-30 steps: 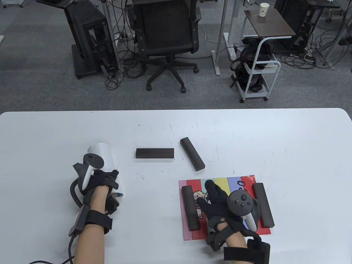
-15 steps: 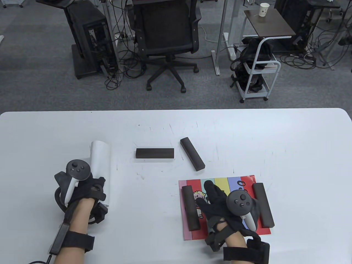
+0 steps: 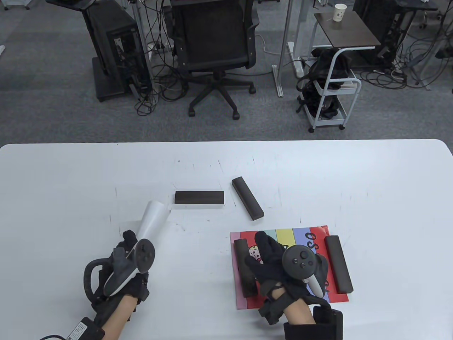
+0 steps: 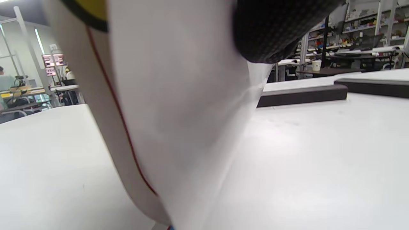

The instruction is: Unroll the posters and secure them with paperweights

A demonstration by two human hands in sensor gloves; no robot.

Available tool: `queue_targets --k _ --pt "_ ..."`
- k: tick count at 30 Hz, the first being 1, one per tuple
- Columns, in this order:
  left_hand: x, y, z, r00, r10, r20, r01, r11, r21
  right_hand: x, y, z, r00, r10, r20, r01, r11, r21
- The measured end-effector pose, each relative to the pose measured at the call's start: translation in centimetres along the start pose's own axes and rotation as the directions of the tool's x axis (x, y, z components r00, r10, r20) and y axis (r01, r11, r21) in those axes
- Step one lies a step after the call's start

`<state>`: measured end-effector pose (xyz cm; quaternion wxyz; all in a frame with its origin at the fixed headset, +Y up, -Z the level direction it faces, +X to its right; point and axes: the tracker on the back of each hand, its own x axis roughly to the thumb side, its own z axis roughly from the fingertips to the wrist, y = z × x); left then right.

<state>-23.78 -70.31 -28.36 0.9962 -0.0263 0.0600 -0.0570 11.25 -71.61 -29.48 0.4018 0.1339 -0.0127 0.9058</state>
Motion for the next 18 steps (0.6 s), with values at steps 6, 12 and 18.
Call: queue_targets --k 6,12,18 --pt "2.8 -2.3 0.5 0.990 -0.128 0.051 0.129 0.992 -0.002 5.0 2.2 -1.4 0.994 0.083 0.076 -0.088 0.994 0.071" --pt "4.7 -4.1 1.1 0.972 -0.212 0.105 0.217 0.976 -0.036 7.4 7.1 -3.3 0.997 0.068 0.035 -0.075 0.971 0.225" --pt "4.6 -4.1 1.3 0.979 -0.130 0.155 0.147 0.984 -0.103 6.4 11.7 -4.6 0.992 0.020 -0.125 0.029 0.927 0.375"
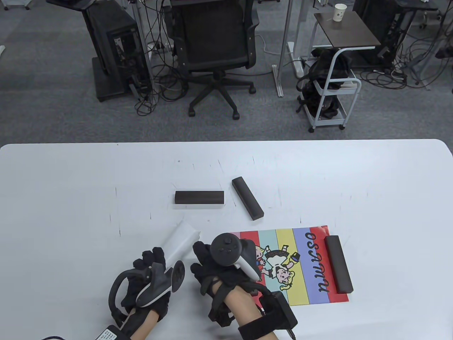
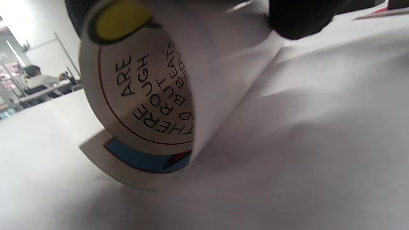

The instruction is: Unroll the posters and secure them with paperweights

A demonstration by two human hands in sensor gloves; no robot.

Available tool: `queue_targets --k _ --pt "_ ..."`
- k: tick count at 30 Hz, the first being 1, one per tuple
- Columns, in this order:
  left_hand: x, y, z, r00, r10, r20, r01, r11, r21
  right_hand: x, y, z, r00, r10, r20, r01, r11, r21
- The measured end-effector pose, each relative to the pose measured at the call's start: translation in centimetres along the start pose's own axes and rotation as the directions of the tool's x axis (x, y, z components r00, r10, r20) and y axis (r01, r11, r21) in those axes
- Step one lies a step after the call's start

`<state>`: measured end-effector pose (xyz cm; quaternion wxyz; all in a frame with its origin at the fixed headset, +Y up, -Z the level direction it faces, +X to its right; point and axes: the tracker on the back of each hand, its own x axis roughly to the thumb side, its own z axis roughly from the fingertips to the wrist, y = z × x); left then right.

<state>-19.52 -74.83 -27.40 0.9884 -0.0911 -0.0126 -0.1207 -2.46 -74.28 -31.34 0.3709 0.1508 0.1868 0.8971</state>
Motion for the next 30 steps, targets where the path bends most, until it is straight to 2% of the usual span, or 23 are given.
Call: queue_targets --k 3,6,9,13,17,20,22,26,30 --pt "-0.9 0.8 0.2 0.993 0.118 0.017 -0.118 0.993 0.014 -0.5 1.5 -0.7 0.998 -0.012 -0.067 0.010 1.000 -0.022" --pt "-1.9 1.4 0.2 0.965 0.260 0.035 -0.260 0.966 -0.002 -0.5 3.0 -1.1 0.990 0.115 -0.086 -0.120 0.991 -0.057" --pt "-3.3 1.5 0.0 0.892 0.449 0.046 -0.444 0.892 -0.084 -0.2 4.0 -1.5 0.982 0.155 -0.105 -0.162 0.985 -0.061" --pt "-4.3 0.8 -0.5 0.825 0.563 0.055 -0.552 0.822 -0.144 0.4 4.8 -1.8 0.967 0.228 -0.115 -0.234 0.971 -0.045" --pt "-4.6 -0.8 -1.3 0.839 0.541 0.065 -0.522 0.833 -0.184 1.1 5.7 -2.3 0.931 0.355 -0.080 -0.359 0.932 -0.041" --pt "-4.6 -2.1 -2.0 0.906 0.415 0.076 -0.391 0.893 -0.224 1.3 6.0 -2.5 0.917 0.392 -0.068 -0.395 0.918 -0.031" --pt "-4.5 -2.8 -2.5 0.930 0.348 0.118 -0.310 0.916 -0.256 1.4 6.0 -2.6 0.912 0.406 -0.061 -0.408 0.913 -0.027" --pt "-4.4 -4.5 -3.0 0.944 0.274 0.183 -0.195 0.912 -0.362 2.0 5.7 -2.7 0.889 0.457 -0.016 -0.457 0.889 -0.029" --pt "-4.9 -4.7 -3.0 0.946 0.249 0.205 -0.166 0.921 -0.353 2.9 5.6 -3.2 0.889 0.443 0.118 -0.449 0.893 0.026"
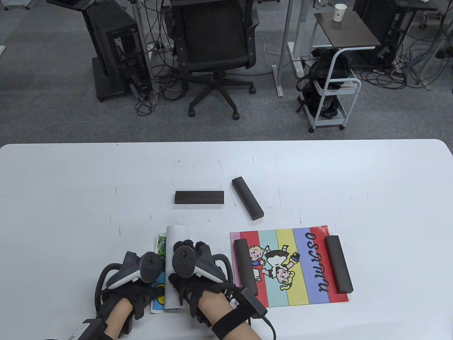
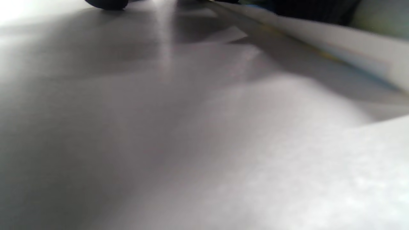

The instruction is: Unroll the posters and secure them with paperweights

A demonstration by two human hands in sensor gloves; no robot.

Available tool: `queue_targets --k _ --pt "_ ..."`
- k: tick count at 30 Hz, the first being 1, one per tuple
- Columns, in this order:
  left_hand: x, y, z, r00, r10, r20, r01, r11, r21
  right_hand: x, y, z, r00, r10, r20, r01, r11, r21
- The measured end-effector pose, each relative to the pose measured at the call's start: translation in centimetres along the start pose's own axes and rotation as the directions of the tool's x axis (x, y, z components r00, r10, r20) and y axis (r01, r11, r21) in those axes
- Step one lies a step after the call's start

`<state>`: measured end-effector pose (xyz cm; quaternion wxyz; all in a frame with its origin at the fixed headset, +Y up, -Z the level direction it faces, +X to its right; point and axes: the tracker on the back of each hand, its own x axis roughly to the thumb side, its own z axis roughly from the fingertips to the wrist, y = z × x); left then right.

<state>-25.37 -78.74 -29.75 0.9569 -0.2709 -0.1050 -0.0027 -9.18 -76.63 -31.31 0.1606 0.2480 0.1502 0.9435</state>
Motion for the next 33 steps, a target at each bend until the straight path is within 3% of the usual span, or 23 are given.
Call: queue_targets --k 3,7,9,14,20,24,28,33 --pt "-0.4 0.1 0.1 1.000 -0.022 -0.018 0.022 1.000 -0.001 0.9 -0.1 -0.7 0.993 0.041 0.111 -0.045 0.999 0.030" --pt "-1.2 0.4 0.2 0.997 -0.055 -0.046 0.054 0.998 -0.014 1.8 -0.1 -1.5 0.979 0.103 0.175 -0.097 0.994 -0.045" --pt "-1.7 0.4 0.3 0.996 -0.063 -0.060 0.061 0.998 -0.022 2.2 0.2 -1.7 0.979 0.137 0.150 -0.124 0.988 -0.094" --pt "-3.0 0.4 0.6 0.995 -0.054 -0.082 0.052 0.998 -0.033 3.2 1.3 -2.4 0.950 0.314 0.006 -0.312 0.946 -0.087" --pt "-5.3 0.2 1.1 0.990 -0.047 -0.132 0.043 0.998 -0.036 3.5 1.3 -2.6 0.973 0.198 0.119 -0.199 0.980 -0.002" --pt "-7.0 0.1 1.5 0.988 -0.031 -0.151 0.025 0.999 -0.038 3.4 0.6 -2.4 0.972 0.175 0.156 -0.171 0.984 -0.041" --pt "-8.5 -0.2 2.0 0.987 -0.007 -0.161 0.001 0.999 -0.038 3.0 -0.2 -2.1 0.966 0.254 0.050 -0.246 0.961 -0.127" --pt "-9.6 -0.3 2.3 0.983 -0.011 -0.183 0.003 0.999 -0.041 2.1 -0.5 -1.9 0.931 0.360 -0.060 -0.364 0.928 -0.073"
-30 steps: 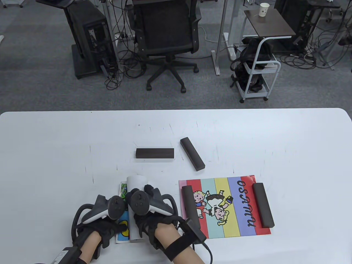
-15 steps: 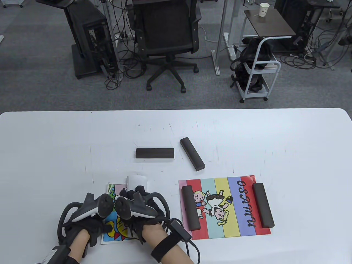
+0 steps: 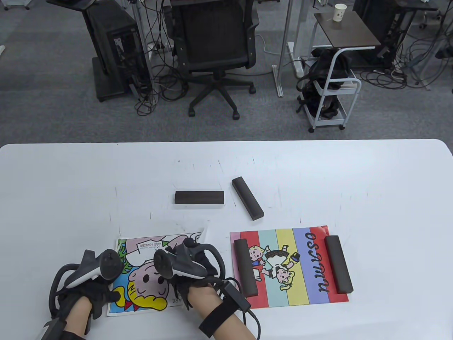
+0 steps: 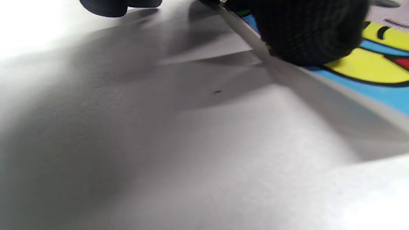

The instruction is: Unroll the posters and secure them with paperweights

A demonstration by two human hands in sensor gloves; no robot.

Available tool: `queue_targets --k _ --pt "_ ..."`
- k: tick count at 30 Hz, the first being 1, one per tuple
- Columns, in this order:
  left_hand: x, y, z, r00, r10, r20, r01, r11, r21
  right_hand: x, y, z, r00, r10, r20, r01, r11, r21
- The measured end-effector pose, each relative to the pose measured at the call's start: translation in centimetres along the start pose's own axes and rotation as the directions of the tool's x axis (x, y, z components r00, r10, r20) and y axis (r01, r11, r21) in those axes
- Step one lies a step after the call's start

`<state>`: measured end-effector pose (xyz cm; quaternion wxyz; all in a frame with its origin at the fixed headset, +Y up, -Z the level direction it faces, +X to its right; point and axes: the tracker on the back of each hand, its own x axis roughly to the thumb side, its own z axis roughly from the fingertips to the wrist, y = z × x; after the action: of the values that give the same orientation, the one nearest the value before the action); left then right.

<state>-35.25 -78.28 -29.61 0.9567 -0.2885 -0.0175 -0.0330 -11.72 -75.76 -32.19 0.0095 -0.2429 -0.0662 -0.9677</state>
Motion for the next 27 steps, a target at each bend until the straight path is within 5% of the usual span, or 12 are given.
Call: queue_targets --k 7,14,19,27 --pt "-0.8 0.1 -0.3 1.000 0.010 0.020 -0.010 1.000 -0.002 -3.1 -0.1 0.9 1.000 -0.009 -0.030 0.016 0.968 0.252" --pt "-1.1 0.2 -0.5 0.999 -0.001 0.054 0.001 1.000 0.006 -5.0 1.6 1.4 0.998 0.058 0.032 -0.065 0.932 0.357" --pt "-1.1 0.1 -0.4 0.998 0.003 0.062 -0.004 1.000 0.010 -6.1 0.2 1.2 0.999 -0.019 0.044 0.004 0.949 0.316" --pt "-1.0 0.1 -0.4 0.997 -0.009 0.071 0.008 1.000 0.012 -14.1 -6.3 -2.1 0.936 -0.232 -0.265 0.239 0.971 -0.004"
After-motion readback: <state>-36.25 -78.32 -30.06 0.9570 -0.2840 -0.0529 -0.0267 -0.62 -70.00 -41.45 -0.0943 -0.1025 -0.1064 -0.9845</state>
